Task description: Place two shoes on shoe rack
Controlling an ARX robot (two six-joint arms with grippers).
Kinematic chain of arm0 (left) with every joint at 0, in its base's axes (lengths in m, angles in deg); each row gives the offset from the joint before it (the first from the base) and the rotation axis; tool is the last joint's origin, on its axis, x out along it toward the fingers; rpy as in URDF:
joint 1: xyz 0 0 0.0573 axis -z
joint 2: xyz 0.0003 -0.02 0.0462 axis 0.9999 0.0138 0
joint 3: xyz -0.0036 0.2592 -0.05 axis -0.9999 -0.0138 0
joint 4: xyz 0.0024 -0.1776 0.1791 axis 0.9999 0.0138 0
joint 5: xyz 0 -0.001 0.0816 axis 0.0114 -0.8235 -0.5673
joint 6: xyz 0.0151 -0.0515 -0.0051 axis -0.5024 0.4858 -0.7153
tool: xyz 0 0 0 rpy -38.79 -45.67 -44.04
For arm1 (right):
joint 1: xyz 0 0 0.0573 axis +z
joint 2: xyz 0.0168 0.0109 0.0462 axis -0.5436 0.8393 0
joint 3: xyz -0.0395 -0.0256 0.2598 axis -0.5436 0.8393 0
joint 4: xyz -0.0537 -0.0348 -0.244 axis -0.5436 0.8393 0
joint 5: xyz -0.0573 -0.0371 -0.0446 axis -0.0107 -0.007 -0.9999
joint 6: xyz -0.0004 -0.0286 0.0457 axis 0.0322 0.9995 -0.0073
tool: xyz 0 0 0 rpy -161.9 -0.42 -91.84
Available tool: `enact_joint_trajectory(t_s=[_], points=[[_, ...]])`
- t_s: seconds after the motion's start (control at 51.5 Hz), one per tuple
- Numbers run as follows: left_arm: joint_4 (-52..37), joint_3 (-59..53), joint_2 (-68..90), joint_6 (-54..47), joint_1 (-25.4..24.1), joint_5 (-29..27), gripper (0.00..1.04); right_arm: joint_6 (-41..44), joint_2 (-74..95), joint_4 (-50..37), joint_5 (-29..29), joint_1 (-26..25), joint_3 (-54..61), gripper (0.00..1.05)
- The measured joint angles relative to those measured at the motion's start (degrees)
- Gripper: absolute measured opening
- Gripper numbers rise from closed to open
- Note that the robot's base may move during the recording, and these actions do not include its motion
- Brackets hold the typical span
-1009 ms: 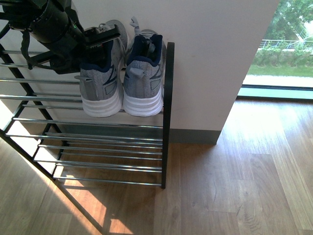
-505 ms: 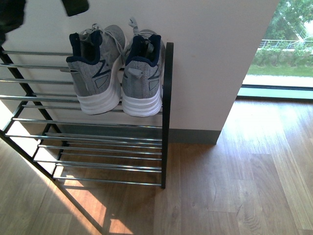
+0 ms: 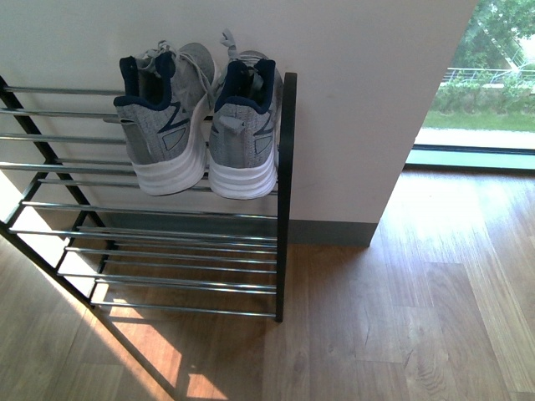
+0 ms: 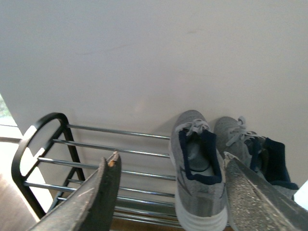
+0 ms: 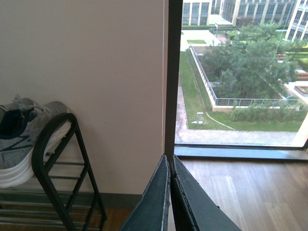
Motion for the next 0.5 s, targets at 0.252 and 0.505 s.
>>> enact_joint_trajectory(t_s=[0.252,0.505], points=[[5.11,-7.41,-12.63,-3.17,-7.45,7.08,0.08,0.00,0.00,0.00,0.00,0.00,0.00,0.01],[8.70,-12.85,-21.38,-3.52,-12.41,11.91,0.01,0.07,0.00,0.00,0.00,0.00,0.00,0.05]])
